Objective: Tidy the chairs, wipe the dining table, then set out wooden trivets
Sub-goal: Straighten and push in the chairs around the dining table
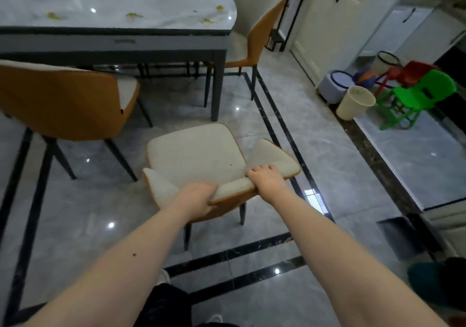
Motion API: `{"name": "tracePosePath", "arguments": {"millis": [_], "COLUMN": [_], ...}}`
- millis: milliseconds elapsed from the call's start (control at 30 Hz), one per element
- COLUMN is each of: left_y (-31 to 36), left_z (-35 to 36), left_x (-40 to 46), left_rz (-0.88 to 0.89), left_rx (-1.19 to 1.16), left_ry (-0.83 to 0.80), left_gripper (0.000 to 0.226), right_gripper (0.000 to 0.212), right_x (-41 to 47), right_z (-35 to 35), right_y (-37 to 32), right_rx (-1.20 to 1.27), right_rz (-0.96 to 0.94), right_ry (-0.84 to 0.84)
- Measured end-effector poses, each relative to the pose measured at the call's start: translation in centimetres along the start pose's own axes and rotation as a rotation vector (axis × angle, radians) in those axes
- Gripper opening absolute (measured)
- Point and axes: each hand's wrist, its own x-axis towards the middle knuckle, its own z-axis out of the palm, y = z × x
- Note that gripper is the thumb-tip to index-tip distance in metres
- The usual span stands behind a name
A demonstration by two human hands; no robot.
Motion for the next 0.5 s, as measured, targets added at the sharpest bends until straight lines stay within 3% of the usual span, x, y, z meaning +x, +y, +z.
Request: {"name": "tracePosePath", "arguments": {"millis": [200, 500], "left_y": [-1.8, -8.7], "left_z": [-0.8, -3.6], "left_x": [0.9, 5.0], "left_rz": [0.042, 0.059], "left_rx": [0.078, 0.117], "left_ry": [0.051, 0.074], "left_gripper": [0.039, 0.044], "right_gripper": [0.042, 0.042], "right_x": [2.4, 9.7], "right_z": [-1.0, -3.5], "right_y": [-0.2, -1.3], "right_rx": [-0.005, -0.011], "right_rz": [-0.015, -0.030], "right_ry": [-0.066, -0.016]}}
